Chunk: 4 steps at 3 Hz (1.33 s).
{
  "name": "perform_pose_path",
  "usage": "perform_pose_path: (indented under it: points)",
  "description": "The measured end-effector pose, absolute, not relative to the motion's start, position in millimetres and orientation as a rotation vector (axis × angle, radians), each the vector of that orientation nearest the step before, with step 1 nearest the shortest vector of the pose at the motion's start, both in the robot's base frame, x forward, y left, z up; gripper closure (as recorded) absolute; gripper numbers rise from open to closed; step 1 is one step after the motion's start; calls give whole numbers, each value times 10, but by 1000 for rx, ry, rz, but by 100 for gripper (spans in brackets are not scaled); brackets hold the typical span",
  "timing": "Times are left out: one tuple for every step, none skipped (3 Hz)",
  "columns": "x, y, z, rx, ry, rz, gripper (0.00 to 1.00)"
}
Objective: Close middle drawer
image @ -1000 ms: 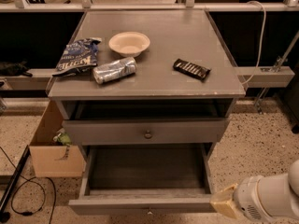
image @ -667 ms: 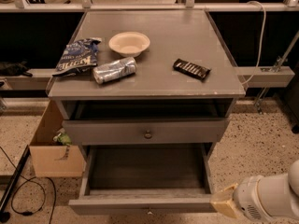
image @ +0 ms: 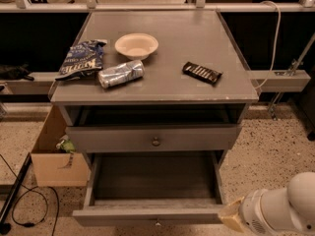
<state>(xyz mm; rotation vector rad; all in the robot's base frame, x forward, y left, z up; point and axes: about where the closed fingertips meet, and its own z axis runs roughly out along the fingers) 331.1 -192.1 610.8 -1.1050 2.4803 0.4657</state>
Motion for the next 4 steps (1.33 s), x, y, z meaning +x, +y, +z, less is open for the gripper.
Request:
perform_pose_path:
  points:
    - [3556,-2157,5531,-1099,2502,363,100]
    - [3556,-2156,5531,-1099,2502,363,100]
    - [3541,-2128,5508,-1115,2451,381,100]
    - [3430,-1964,5236,-1197,2382,420,100]
